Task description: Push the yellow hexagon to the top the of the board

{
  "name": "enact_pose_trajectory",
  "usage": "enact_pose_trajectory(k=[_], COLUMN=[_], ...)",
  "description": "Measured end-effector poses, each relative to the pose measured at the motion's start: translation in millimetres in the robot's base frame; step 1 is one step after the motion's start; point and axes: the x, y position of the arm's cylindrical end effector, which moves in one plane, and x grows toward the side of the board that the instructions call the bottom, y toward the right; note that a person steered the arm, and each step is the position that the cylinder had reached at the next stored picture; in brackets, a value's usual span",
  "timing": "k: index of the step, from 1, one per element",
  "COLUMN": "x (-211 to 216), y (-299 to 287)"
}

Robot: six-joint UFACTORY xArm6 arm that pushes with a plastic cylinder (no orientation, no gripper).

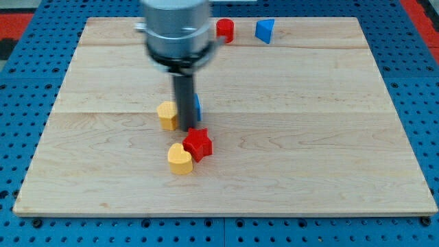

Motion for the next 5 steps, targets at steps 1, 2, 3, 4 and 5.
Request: enact_pose_trajectory(k=[1, 2, 3, 4, 5], x=[-20, -55, -84, -85, -116], y=[-46, -80, -80, -50, -63])
